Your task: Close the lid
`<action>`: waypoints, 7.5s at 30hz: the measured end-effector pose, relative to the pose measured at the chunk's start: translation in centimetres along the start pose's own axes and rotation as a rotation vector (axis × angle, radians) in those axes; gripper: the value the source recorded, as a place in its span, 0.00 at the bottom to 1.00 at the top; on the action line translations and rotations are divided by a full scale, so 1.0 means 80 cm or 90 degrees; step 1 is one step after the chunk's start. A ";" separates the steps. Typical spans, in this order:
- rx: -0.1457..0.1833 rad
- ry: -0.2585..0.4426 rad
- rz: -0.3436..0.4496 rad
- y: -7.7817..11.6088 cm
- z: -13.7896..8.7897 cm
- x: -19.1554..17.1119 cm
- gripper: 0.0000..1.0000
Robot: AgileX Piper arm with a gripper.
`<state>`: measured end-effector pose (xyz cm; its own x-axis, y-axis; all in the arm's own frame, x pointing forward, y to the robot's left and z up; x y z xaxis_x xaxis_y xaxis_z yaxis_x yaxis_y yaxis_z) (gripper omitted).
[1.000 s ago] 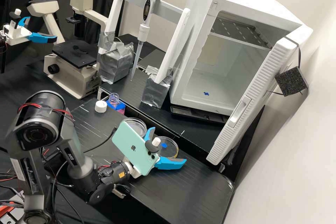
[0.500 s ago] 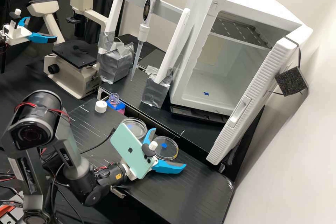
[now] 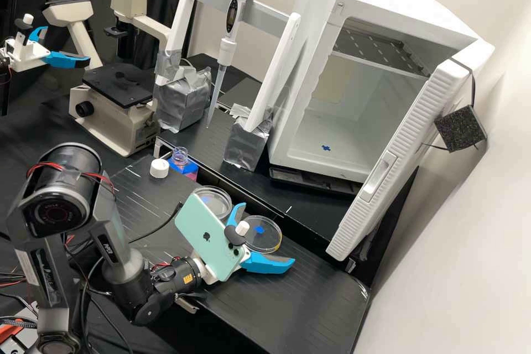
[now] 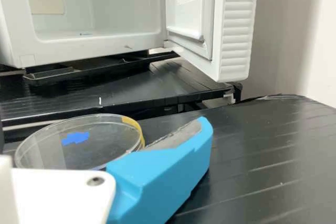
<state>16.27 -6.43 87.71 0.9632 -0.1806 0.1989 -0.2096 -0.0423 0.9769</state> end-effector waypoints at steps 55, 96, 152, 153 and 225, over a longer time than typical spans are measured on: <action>-0.067 0.006 -0.002 -0.010 -0.001 0.013 0.00; -0.028 0.160 -0.054 -0.017 -0.072 -0.044 0.00; -0.075 0.194 -0.144 -0.051 -0.075 -0.029 0.00; -0.074 0.194 -0.144 -0.051 -0.076 -0.029 0.00; 0.010 0.239 0.003 -0.049 -0.121 -0.035 1.00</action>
<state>16.03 3.74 84.06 0.9561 0.1914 0.2220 -0.2147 -0.0584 0.9749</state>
